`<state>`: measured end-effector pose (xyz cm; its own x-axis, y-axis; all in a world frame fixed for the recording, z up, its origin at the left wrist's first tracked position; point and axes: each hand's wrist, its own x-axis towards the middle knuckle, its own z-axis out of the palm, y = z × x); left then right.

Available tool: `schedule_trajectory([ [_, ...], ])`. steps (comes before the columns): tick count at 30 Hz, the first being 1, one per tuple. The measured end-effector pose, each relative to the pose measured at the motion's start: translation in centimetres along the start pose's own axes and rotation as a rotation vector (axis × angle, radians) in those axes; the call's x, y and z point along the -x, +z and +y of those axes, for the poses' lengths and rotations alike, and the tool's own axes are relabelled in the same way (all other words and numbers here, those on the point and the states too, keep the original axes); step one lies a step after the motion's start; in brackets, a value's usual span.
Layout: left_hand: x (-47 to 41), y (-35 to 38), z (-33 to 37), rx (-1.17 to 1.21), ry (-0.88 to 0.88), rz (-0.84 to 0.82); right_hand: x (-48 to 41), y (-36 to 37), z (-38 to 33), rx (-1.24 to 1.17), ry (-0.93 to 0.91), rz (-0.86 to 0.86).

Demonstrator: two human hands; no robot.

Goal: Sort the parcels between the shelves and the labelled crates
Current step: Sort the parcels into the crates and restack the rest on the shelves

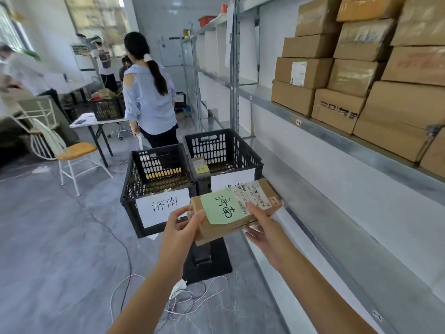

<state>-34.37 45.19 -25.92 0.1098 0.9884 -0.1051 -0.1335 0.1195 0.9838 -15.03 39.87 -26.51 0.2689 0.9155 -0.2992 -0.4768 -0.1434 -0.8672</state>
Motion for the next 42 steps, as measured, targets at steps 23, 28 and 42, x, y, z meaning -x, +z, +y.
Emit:
schedule_trajectory([
  [23,-18.3,-4.4,-0.5,-0.409,0.019,-0.166,-19.8,7.0,-2.7,0.398,0.015,-0.281],
  [28,-25.0,-9.3,0.9,-0.509,0.083,-0.122,-25.8,12.7,-2.5,0.381,0.053,-0.246],
  [42,-39.8,-19.2,1.5,-0.676,0.212,-0.099,-42.1,26.6,3.0,0.455,0.143,-0.276],
])
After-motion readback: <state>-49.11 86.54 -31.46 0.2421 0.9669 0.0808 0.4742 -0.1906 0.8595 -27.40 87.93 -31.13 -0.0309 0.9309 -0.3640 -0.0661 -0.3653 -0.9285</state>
